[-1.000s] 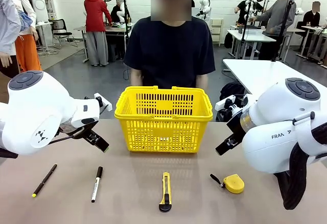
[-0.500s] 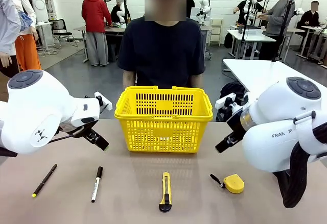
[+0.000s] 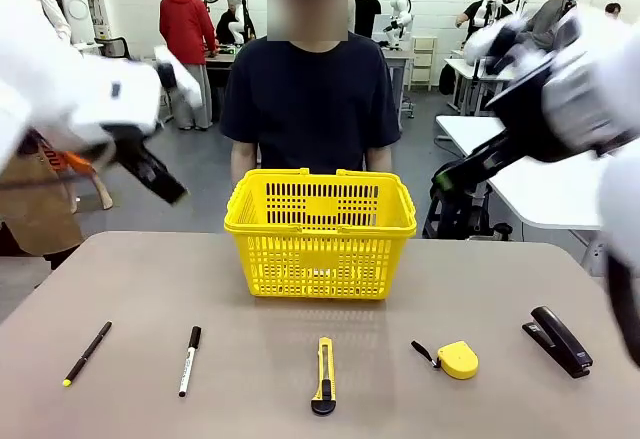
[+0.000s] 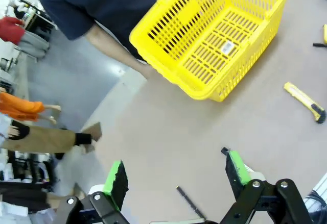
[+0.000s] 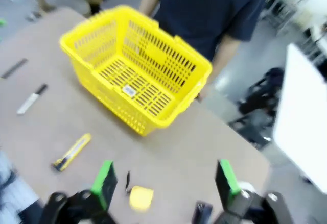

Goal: Place the items the person wants into the basket.
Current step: Pick up the item the person points to and place it in the Market Basket.

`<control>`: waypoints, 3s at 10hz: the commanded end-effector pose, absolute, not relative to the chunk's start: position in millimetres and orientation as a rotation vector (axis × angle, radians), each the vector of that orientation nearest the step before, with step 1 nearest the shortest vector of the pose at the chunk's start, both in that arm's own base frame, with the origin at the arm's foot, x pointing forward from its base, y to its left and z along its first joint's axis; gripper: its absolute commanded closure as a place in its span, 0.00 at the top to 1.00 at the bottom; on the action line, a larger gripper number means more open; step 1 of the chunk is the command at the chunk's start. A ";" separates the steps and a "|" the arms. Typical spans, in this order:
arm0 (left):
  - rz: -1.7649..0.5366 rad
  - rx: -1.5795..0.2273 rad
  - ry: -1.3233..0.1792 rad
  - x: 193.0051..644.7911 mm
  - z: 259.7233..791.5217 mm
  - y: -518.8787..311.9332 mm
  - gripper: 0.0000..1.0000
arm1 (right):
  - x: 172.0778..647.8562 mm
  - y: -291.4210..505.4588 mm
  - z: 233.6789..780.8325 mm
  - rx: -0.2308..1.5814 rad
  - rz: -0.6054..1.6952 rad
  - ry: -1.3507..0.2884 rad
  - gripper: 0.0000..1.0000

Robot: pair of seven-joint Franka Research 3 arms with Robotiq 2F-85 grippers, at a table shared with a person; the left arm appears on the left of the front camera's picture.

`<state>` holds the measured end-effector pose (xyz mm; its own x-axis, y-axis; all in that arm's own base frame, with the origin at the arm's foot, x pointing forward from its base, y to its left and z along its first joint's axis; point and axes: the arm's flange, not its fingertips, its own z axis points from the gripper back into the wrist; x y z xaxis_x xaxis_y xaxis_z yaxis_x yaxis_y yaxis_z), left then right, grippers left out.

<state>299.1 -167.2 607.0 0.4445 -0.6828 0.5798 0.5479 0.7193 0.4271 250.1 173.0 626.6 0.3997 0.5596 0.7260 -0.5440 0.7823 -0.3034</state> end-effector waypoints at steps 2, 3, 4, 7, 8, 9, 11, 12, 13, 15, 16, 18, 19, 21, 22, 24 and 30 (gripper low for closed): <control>-0.777 0.214 -0.798 301.2 650.3 -168.7 1.00 | 221.6 175.7 668.3 -0.101 0.700 -0.800 1.00; -0.776 0.211 -0.801 297.0 658.4 -165.7 1.00 | 220.1 177.7 671.0 -0.102 0.695 -0.767 1.00; -0.769 0.209 -0.784 291.9 659.0 -162.2 1.00 | 219.2 178.7 669.2 -0.105 0.701 -0.708 1.00; -0.755 0.199 -0.811 290.7 664.4 -166.6 1.00 | 207.4 171.0 672.8 -0.084 0.718 -0.770 1.00; -0.755 0.199 -0.811 290.7 664.4 -166.6 1.00 | 207.4 171.0 672.8 -0.084 0.718 -0.770 1.00; -0.755 0.199 -0.811 290.7 664.4 -166.6 1.00 | 207.4 171.0 672.8 -0.084 0.718 -0.770 1.00; -0.812 -0.098 -0.713 310.9 671.2 -125.2 1.00 | 218.8 120.5 673.0 0.248 0.897 -0.611 1.00; -0.844 -0.294 -0.683 323.6 674.7 -87.4 1.00 | 233.9 70.4 668.4 0.490 0.881 -0.612 1.00; -0.848 -0.419 -0.660 338.3 674.0 -44.8 1.00 | 252.3 13.0 659.3 0.633 0.837 -0.664 1.00; -0.713 -0.538 -0.646 343.2 666.3 33.2 1.00 | 267.1 -75.2 627.4 0.779 0.740 -0.673 1.00; -0.662 -0.560 -0.675 336.8 666.2 71.2 1.00 | 264.0 -111.3 615.0 0.832 0.688 -0.718 1.00; -0.519 -0.572 -0.748 316.4 664.6 138.1 1.00 | 244.0 -157.3 600.3 0.888 0.628 -0.811 1.00; -0.467 -0.577 -0.767 308.1 661.5 159.1 1.00 | 232.7 -165.1 601.5 0.870 0.620 -0.824 1.00; -0.371 -0.592 -0.760 299.7 648.7 189.1 1.00 | 213.1 -177.3 613.0 0.797 0.566 -0.838 1.00; -0.327 -0.602 -0.779 291.3 643.8 196.1 1.00 | 201.4 -182.2 621.1 0.757 0.536 -0.853 1.00; -0.283 -0.602 -0.793 278.0 640.7 204.6 1.00 | 183.9 -189.3 630.8 0.682 0.476 -0.861 1.00; -0.268 -0.598 -0.775 279.7 641.6 211.0 1.00 | 181.5 -191.8 635.5 0.684 0.474 -0.880 1.00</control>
